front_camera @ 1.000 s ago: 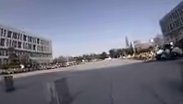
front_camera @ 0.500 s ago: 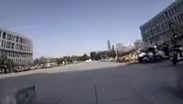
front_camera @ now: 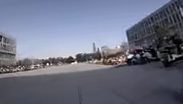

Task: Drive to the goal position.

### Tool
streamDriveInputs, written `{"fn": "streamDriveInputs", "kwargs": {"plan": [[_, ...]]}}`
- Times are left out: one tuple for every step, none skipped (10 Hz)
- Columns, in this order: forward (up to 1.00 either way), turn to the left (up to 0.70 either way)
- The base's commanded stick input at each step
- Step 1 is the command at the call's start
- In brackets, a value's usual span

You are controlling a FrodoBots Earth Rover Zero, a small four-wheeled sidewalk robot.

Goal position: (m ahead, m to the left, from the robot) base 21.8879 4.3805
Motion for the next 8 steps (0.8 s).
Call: {"fn": "streamDriveInputs", "kwargs": {"plan": [[1.0, 0.41], [1.0, 0.41], [1.0, 0.41], [1.0, 0.37], [1.0, 0.2], [1.0, 0.07], [1.0, 0.01], [1.0, 0.01]]}}
